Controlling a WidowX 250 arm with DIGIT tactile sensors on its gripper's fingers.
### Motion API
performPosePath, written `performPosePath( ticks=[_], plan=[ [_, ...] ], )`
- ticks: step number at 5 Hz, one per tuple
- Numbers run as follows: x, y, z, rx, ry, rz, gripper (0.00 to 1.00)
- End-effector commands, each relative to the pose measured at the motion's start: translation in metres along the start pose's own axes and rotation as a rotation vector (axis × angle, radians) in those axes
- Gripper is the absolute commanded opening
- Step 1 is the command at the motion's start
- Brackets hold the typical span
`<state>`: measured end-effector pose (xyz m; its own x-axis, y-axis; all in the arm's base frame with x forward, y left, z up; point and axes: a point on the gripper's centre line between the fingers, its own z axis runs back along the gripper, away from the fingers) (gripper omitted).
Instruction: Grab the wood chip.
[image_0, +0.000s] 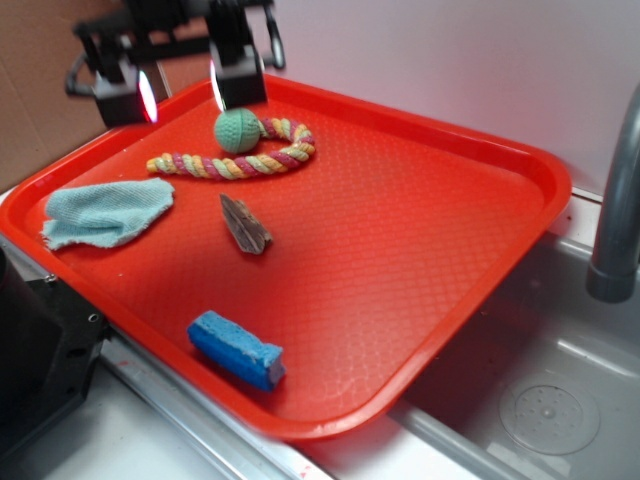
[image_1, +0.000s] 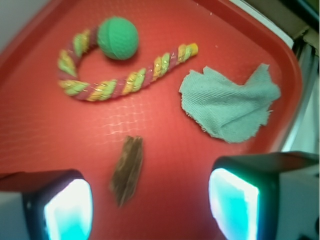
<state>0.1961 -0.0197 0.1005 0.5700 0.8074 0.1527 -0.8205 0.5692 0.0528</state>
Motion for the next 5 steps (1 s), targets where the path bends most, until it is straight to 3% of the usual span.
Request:
performPosePath(
  ticks=[1,2,3,4,5],
  plan=[
    [0.005,-0.006,-0.053,0.022,-0.058,0.022,1.00],
    [0.004,-0.009,-0.073,0.036,-0.078,0.011,1.00],
    [0.001,-0.013,-0.087,0.010,-0.042,-0.039,1.00],
    [-0.001,-0.016,-0.094,0.003,-0.047,-0.059,0.00],
    [-0.004,-0.016,-0.095,-0.004,-0.048,-0.074,0.00]
  ],
)
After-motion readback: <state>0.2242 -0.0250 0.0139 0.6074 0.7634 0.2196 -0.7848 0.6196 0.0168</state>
